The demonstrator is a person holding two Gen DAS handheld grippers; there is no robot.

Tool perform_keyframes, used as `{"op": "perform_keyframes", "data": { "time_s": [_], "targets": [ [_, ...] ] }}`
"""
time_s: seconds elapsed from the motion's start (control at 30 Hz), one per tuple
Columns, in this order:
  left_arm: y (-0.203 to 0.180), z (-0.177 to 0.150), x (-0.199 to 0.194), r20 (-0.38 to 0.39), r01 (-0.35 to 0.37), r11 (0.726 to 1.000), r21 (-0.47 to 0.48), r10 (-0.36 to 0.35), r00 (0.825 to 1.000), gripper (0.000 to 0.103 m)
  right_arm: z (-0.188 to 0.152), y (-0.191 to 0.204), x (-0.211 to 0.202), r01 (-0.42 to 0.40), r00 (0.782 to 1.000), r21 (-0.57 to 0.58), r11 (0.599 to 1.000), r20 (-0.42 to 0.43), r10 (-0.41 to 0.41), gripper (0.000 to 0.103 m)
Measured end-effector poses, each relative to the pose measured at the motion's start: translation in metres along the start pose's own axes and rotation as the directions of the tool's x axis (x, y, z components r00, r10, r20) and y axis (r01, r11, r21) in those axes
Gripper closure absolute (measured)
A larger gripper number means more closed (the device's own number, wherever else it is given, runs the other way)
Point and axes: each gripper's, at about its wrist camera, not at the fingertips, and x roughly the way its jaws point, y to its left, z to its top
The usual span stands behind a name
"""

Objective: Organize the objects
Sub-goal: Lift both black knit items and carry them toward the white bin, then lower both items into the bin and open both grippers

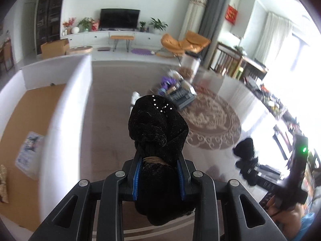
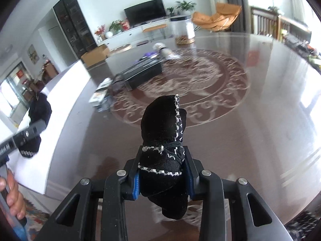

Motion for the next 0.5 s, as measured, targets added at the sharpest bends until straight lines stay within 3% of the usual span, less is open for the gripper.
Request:
{"op": "perform_keyframes", "data": {
  "time_s": [0.1,0.27,0.5],
  "targets": [
    [0.023,0.009,-0.019,0.024,-0.015,0.999,-0.041,0.016,1.0,0.074,0.006,0.029,-0.001,-0.063,0.998,-0.023,0.998,-0.02,0.063,0.068],
    [0.078,0.024,-0.047,0.058,-0.104,0.989,-0.102,0.111,0.992,0.074,0.032,0.1,-0.014,-0.168,0.985,-0.162,0.972,0.002,0.17,0.068],
    [0.174,0.024,-0.076,0.032,-0.27,0.933,-0.238,0.285,0.958,0.074,0.075,0.202,-0.018,-0.316,0.946,-0.313,0.896,-0.025,0.324,0.068]
  ]
}}
